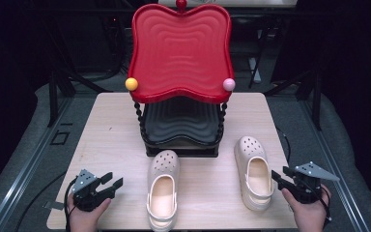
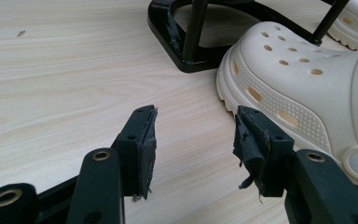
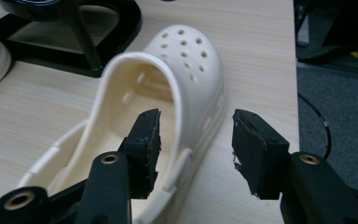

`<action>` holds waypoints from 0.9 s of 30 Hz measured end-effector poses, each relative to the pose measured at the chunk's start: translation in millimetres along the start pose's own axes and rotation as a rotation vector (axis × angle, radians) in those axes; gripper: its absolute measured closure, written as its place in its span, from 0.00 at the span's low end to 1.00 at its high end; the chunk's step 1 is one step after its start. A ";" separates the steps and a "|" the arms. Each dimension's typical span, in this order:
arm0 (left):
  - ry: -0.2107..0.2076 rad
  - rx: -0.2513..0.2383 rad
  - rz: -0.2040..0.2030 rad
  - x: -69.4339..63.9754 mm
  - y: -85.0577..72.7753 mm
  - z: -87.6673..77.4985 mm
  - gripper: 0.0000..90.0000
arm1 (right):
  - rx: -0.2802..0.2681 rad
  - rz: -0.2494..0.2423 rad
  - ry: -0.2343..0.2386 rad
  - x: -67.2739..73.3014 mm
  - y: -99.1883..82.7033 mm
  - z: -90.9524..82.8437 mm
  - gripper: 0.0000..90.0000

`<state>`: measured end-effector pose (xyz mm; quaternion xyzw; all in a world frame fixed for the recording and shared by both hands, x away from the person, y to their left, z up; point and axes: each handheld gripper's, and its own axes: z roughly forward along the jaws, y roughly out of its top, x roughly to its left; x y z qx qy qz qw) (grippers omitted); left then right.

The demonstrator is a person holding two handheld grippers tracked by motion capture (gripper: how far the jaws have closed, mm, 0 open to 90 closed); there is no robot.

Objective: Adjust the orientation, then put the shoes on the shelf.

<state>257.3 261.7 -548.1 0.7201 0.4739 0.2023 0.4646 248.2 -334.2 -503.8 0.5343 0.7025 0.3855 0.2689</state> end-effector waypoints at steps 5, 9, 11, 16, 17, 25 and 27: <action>0.003 -0.001 -0.002 0.2 0.1 -0.2 0.54 | 0.028 -0.090 0.009 7.9 15.7 5.4 0.62; 0.004 0.004 0.003 0.2 -0.2 0.5 0.54 | 0.080 -0.194 0.000 14.0 28.9 11.0 0.70; 0.002 0.006 0.003 -0.1 -0.4 1.2 0.54 | 0.107 -0.245 -0.008 18.9 35.1 14.1 0.71; -0.004 0.009 0.006 -0.5 -0.3 2.1 0.54 | 0.163 -0.340 -0.044 26.0 46.2 24.3 0.73; -0.003 0.009 0.006 -0.5 -0.4 2.0 0.54 | 0.164 -0.346 -0.047 26.7 46.9 27.5 0.72; -0.002 0.010 0.003 -0.2 -0.8 2.6 0.53 | 0.241 -0.354 -0.023 25.7 50.0 42.5 0.85; -0.003 0.014 0.005 -0.3 -0.7 2.7 0.53 | 0.248 -0.368 -0.032 25.6 50.5 44.6 0.88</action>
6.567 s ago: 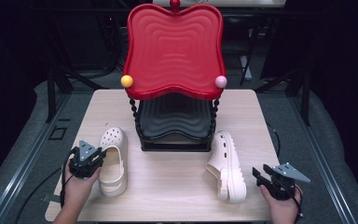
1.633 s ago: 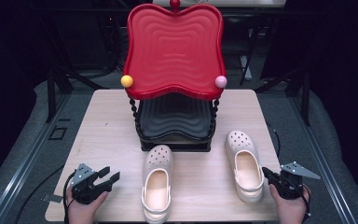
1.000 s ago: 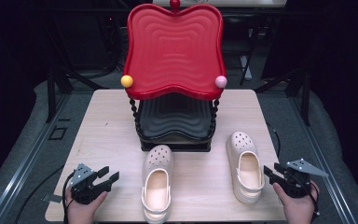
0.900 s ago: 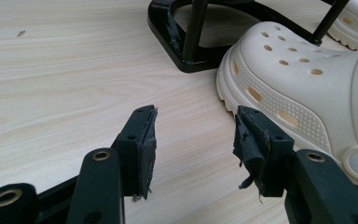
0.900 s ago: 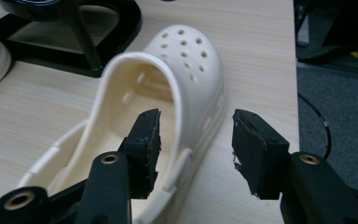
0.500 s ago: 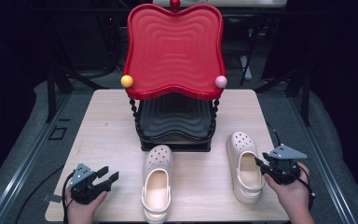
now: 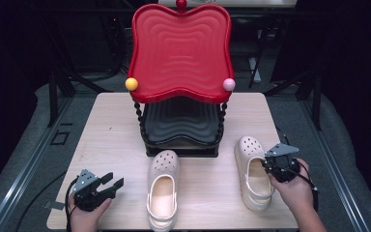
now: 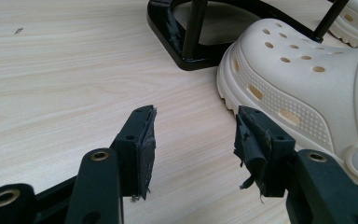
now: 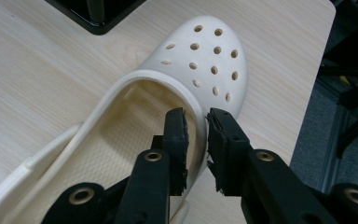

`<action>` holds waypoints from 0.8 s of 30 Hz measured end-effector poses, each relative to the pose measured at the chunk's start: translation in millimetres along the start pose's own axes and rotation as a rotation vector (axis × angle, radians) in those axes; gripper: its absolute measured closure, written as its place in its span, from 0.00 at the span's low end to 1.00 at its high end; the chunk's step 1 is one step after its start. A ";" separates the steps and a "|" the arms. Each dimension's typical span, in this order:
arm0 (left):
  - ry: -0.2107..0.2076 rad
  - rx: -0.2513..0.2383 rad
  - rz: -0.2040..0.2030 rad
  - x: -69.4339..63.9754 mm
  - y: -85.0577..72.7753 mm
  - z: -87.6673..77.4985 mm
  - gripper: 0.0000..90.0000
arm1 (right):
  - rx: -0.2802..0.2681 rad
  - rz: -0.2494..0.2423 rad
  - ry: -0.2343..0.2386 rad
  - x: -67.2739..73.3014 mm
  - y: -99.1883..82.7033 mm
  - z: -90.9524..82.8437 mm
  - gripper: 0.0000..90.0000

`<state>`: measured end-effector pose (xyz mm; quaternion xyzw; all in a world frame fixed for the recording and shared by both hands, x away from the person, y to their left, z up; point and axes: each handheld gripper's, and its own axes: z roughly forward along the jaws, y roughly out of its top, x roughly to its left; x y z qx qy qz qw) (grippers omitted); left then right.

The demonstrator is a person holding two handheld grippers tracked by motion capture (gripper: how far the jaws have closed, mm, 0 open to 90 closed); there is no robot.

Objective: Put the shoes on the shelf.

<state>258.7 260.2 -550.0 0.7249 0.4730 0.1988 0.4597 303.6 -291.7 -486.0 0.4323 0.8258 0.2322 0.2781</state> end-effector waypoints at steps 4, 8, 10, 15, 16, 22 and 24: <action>0.001 0.001 -0.002 0.0 -0.3 0.3 0.53 | 0.015 -0.005 -0.001 -1.9 1.3 1.0 0.92; 0.000 -0.001 -0.005 -0.1 -0.3 0.6 0.53 | 0.017 -0.012 0.010 -2.3 1.3 1.6 0.90; -0.002 -0.002 -0.004 -0.3 -0.4 0.8 0.53 | 0.035 -0.021 -0.001 -1.8 0.6 4.0 0.90; -0.001 0.001 -0.002 -0.6 -0.5 1.0 0.53 | 0.045 -0.033 -0.021 -0.3 -1.8 8.7 0.91; -0.002 -0.001 -0.004 -0.6 -0.7 1.4 0.53 | 0.049 -0.039 -0.024 -0.2 -1.6 8.4 0.92; -0.001 0.001 -0.002 -1.3 -0.6 1.5 0.53 | 0.042 -0.034 -0.033 1.1 -1.0 4.7 0.93; -0.002 0.002 -0.003 -1.2 -0.7 1.5 0.53 | 0.044 -0.038 -0.040 2.1 -0.5 1.6 0.93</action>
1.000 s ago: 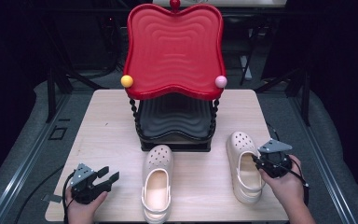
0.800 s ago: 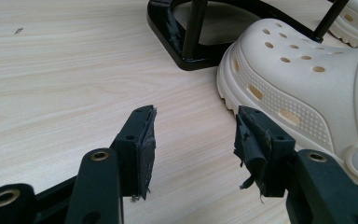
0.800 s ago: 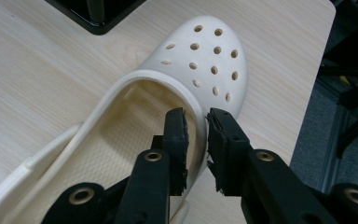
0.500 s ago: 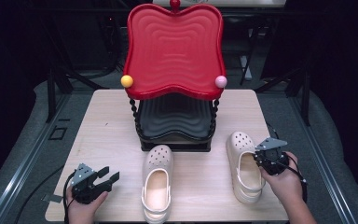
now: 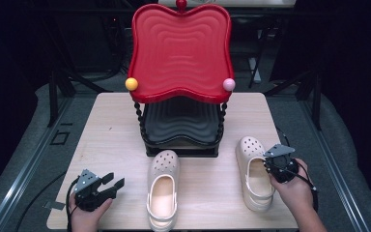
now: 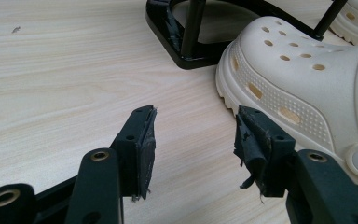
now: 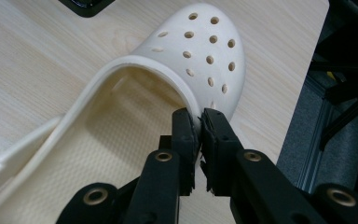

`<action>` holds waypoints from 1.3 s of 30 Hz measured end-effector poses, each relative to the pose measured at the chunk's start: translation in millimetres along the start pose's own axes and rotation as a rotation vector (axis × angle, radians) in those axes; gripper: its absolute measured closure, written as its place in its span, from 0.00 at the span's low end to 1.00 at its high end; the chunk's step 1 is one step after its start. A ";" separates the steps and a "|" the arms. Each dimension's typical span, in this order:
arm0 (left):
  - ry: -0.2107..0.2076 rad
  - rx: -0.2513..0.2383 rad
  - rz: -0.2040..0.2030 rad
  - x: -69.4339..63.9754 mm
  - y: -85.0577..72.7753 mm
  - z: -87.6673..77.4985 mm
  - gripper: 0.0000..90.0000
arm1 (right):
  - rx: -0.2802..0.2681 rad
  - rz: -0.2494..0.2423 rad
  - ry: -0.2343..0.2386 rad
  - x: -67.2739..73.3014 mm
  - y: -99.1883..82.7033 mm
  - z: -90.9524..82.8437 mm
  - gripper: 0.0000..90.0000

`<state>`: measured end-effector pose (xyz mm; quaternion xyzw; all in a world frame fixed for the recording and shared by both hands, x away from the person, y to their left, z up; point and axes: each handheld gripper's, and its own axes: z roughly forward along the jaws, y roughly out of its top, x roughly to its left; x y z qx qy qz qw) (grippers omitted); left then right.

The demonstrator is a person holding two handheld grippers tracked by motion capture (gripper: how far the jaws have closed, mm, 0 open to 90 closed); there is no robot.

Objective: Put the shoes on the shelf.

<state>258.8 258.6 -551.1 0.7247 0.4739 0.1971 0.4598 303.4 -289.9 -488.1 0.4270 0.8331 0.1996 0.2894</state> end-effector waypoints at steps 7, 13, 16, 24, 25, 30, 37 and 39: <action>0.001 -0.001 -0.001 0.1 0.0 -0.2 0.53 | -0.006 -0.016 -0.008 9.7 -1.7 -19.6 0.93; 0.003 -0.005 0.007 -1.0 0.0 0.0 0.53 | -0.057 0.001 0.022 23.9 -1.6 -43.2 0.93; 0.002 -0.006 0.008 -1.0 0.0 -0.3 0.53 | -0.080 0.000 0.046 35.4 -1.0 -51.5 0.93; -0.002 -0.006 0.008 -1.5 -0.1 -0.6 0.53 | -0.114 -0.023 0.122 70.7 4.4 -53.0 0.93; -0.002 -0.005 0.009 -1.9 0.0 -0.6 0.53 | -0.121 -0.025 0.132 74.9 5.8 -52.4 0.93; -0.004 -0.005 0.011 -2.8 0.0 -0.3 0.53 | -0.137 -0.031 0.172 94.1 14.1 -47.3 0.93; -0.011 -0.004 0.015 -4.6 -0.2 -0.2 0.53 | -0.140 -0.009 0.216 116.1 27.5 -35.2 0.93; -0.011 0.002 0.021 -5.4 -0.1 0.2 0.53 | -0.144 -0.005 0.222 120.7 31.1 -31.9 0.93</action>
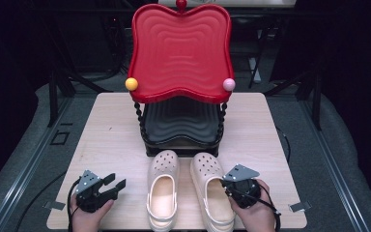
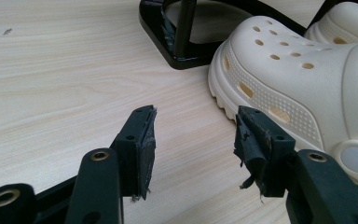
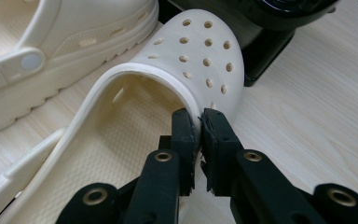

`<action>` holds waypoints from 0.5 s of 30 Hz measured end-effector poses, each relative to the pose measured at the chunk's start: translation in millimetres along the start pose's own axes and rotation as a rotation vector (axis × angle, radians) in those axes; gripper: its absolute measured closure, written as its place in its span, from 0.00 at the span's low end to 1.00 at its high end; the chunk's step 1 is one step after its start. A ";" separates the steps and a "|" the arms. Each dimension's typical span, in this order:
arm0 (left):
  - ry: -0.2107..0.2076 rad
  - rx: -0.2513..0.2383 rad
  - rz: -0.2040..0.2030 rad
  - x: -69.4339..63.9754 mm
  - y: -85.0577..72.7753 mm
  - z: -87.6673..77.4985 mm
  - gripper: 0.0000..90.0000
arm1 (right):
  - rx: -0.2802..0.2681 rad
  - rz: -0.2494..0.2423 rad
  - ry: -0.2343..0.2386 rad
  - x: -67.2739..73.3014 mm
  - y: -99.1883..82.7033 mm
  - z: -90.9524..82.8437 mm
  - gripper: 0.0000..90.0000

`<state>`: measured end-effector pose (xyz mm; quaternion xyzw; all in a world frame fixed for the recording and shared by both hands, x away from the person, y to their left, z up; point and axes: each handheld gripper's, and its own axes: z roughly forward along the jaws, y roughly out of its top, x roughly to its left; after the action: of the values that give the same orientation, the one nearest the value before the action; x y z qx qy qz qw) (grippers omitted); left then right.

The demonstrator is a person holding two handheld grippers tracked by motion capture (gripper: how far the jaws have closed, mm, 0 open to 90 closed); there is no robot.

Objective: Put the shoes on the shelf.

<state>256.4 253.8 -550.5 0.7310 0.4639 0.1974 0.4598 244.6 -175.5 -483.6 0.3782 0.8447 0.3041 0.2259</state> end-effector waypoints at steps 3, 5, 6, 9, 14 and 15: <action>-0.006 -0.004 0.003 -1.5 0.0 0.7 0.53 | 0.003 0.001 0.006 5.2 4.7 6.1 0.93; -0.008 -0.002 0.007 -2.3 0.0 0.8 0.53 | 0.009 0.003 0.005 8.5 7.5 9.8 0.93; -0.009 -0.001 0.009 -2.6 0.0 0.9 0.53 | 0.005 0.010 0.011 10.1 8.4 12.2 0.92; -0.011 0.003 0.009 -3.6 -0.1 1.4 0.53 | 0.011 0.022 0.019 13.6 10.9 16.9 0.92; -0.017 0.004 0.018 -6.1 -0.1 2.4 0.53 | 0.012 0.041 0.031 19.1 14.3 25.1 0.92; -0.018 0.005 0.022 -6.7 -0.1 2.6 0.54 | 0.014 0.041 0.034 20.2 14.9 27.0 0.92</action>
<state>254.9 246.8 -550.9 0.7389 0.4523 0.1945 0.4601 256.2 -142.7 -495.7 0.3916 0.8426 0.3089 0.2028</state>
